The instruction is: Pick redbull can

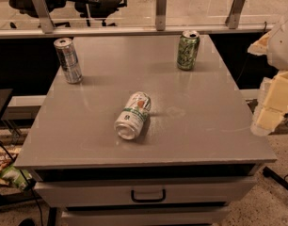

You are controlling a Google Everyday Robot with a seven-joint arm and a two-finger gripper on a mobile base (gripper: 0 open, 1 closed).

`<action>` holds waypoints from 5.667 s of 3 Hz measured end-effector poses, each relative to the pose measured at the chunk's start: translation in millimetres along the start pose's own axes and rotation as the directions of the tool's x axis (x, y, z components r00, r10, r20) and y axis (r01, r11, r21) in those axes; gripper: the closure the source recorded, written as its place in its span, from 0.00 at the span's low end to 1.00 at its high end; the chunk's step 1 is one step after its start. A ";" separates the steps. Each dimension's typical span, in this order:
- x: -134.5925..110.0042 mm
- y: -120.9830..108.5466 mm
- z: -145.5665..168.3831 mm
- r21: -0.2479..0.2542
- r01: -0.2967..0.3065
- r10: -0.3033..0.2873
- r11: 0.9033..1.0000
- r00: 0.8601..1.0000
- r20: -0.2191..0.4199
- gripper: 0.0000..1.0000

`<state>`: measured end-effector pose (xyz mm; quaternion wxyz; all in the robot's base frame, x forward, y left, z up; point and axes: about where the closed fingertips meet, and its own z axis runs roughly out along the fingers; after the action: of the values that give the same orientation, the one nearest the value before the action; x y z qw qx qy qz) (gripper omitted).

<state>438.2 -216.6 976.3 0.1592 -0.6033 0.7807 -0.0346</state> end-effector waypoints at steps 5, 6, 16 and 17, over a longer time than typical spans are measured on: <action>-158.3 -82.8 60.2 -0.003 0.029 -0.028 1.000 0.977 0.214 0.00; -234.2 -92.9 84.4 -0.004 0.035 -0.033 0.999 0.962 0.270 0.00; -454.3 -112.8 182.3 -0.087 0.046 -0.014 0.995 0.942 0.336 0.62; -443.4 -121.0 157.6 -0.089 0.070 -0.034 0.994 0.934 0.356 0.86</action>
Offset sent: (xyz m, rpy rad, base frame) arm 0.0457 0.0331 -0.0078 0.0836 -0.0157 0.0263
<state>694.7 195.1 948.6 0.2658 -0.6272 0.7239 0.1094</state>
